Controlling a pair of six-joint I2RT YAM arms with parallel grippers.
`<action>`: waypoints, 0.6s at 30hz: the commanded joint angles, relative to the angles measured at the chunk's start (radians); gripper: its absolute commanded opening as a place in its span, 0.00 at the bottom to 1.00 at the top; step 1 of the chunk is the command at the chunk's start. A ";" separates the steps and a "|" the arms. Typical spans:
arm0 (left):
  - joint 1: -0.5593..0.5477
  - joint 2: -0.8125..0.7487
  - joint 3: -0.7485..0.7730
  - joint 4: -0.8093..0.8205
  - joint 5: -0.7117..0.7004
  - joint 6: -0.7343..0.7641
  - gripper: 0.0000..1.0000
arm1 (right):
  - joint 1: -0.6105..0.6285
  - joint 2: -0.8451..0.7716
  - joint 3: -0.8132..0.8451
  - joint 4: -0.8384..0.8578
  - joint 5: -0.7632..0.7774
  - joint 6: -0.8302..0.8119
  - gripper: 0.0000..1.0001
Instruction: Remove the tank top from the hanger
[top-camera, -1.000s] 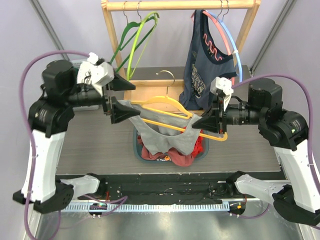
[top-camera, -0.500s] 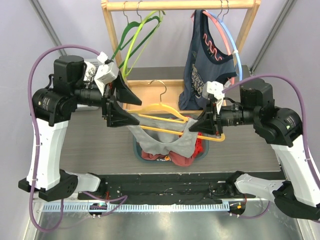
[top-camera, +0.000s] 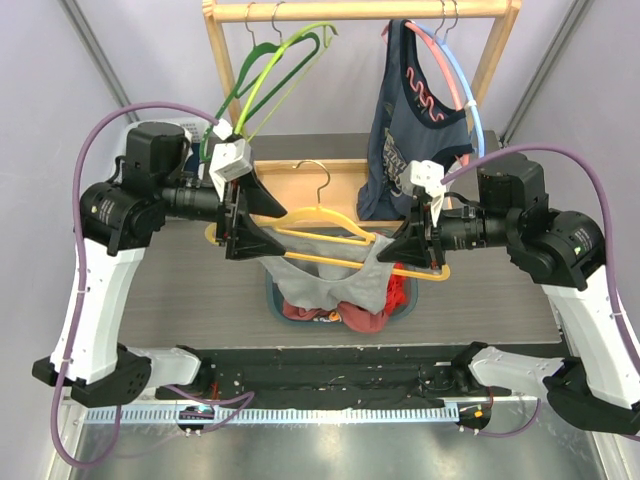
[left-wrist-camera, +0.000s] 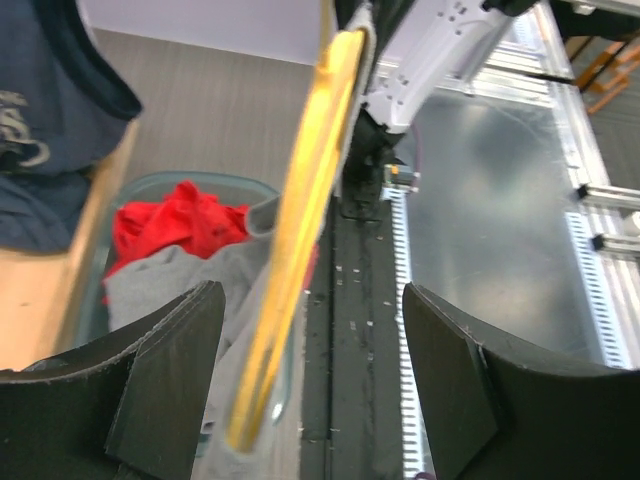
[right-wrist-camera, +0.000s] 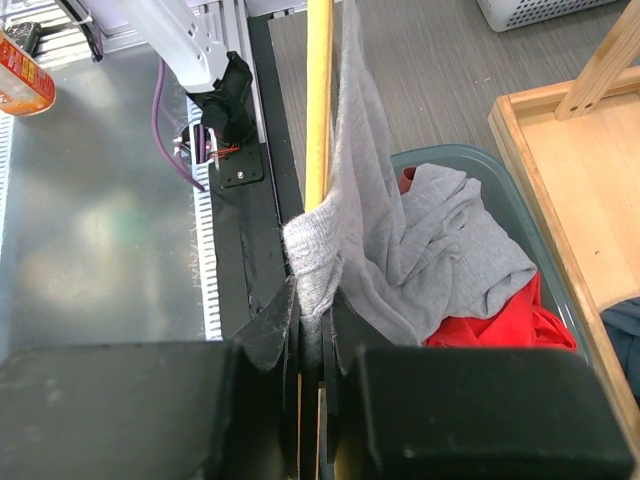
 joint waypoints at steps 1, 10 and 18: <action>-0.002 -0.036 0.016 0.107 -0.053 -0.001 0.75 | 0.010 -0.007 0.037 0.071 -0.017 -0.002 0.01; -0.006 -0.031 -0.062 0.075 0.056 -0.007 0.31 | 0.012 0.006 0.086 0.117 0.020 0.009 0.01; -0.007 -0.023 -0.053 0.078 0.046 -0.006 0.04 | 0.012 0.055 0.104 0.177 0.045 0.036 0.01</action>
